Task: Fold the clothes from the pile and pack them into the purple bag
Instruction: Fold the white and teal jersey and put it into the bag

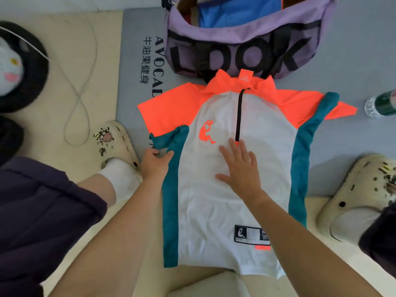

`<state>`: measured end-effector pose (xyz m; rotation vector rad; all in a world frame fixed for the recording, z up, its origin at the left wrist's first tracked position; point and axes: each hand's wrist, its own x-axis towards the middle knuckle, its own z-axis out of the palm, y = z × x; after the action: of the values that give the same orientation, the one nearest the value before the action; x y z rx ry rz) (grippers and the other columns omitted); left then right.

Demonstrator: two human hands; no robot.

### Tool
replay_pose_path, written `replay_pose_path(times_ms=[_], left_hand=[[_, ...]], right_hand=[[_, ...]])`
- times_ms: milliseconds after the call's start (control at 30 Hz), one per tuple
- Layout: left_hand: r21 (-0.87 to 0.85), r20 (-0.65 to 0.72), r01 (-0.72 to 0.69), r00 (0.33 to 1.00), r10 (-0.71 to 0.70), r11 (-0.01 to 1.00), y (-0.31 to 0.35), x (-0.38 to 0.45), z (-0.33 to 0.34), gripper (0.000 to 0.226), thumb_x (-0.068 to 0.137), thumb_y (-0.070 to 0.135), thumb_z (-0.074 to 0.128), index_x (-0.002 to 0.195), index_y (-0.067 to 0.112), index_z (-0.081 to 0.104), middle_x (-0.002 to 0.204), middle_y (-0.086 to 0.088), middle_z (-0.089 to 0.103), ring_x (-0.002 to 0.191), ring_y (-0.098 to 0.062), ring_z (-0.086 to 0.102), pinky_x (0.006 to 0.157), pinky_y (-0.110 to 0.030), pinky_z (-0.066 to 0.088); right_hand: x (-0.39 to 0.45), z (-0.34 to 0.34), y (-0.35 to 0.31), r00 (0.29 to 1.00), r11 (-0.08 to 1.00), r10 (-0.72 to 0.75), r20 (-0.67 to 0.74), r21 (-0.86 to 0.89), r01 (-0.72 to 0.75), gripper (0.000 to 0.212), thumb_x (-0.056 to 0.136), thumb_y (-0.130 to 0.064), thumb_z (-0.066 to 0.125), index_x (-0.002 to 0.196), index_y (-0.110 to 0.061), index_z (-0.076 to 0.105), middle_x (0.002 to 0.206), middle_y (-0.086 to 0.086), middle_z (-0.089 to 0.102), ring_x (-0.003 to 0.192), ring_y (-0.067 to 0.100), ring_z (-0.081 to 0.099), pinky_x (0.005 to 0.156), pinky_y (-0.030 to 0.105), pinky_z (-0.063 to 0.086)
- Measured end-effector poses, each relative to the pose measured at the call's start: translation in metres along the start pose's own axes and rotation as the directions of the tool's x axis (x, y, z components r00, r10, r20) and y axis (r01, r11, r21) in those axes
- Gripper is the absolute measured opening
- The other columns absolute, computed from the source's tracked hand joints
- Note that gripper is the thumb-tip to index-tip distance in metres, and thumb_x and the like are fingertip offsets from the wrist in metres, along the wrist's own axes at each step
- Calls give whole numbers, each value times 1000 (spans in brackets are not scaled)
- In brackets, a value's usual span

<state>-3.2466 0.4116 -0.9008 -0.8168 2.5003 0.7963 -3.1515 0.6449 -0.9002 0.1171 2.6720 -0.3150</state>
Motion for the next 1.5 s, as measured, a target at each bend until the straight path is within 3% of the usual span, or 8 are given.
replay_pose_path(times_ms=[267,500,600,700,900,1167,1333,1500], left_hand=[[-426,141,44,990,18,903,14,5,10,31,75,37,76,64,23,50,54,16,47,50,-3,43,51,-21,34],[-450,403,262,913,-68,854,21,15,2,26,82,42,75,86,18,65,99,2,66,96,-18,61,88,-35,50],[-535,327,208,945,-27,819,23,15,1,14,85,31,74,92,21,69,103,-3,69,96,-19,62,85,-34,50],[-485,262,144,965,-14,862,21,14,6,9,87,29,73,90,23,67,95,-1,67,88,-16,60,82,-36,51],[-480,240,145,970,-29,865,22,3,4,19,90,31,69,105,21,61,90,8,57,80,-7,59,52,-20,53],[-511,319,240,945,-77,825,31,-12,-3,24,92,28,67,112,16,61,99,2,58,90,-12,60,59,-24,56],[-650,144,144,987,-65,746,34,-14,-16,9,93,20,67,96,21,59,87,5,48,83,-11,57,47,-20,54],[-632,198,31,972,123,774,37,-11,-26,36,96,13,61,127,31,58,118,15,49,95,-7,58,60,-30,60]], right_hand=[[0,-2,8,1000,1000,-16,0,-27,16,92,83,-63,57,155,-33,8,164,-3,-4,151,24,-5,119,46,15],[0,-24,15,995,962,28,-98,272,0,76,85,-47,68,149,-22,35,159,6,24,148,26,17,116,43,25],[-8,-36,47,850,793,419,-318,585,-172,56,84,-27,73,133,-8,52,137,16,49,130,31,42,107,31,31],[-22,-41,90,597,468,795,-112,740,-484,51,87,-27,69,129,-4,52,125,18,52,118,32,49,101,35,37],[-30,-30,128,435,136,887,154,813,-566,44,91,-27,66,125,-5,51,123,12,59,110,30,58,96,40,48],[-31,-42,134,547,127,811,208,849,-512,31,88,-28,67,68,-10,52,66,5,49,57,19,44,55,31,41],[-44,-69,138,689,82,718,102,970,-229,17,93,-18,62,81,-17,49,74,6,60,59,15,55,55,25,45],[-43,-87,142,783,127,616,83,971,-203,30,92,-11,63,115,-26,54,75,9,67,59,10,64,57,23,53]])
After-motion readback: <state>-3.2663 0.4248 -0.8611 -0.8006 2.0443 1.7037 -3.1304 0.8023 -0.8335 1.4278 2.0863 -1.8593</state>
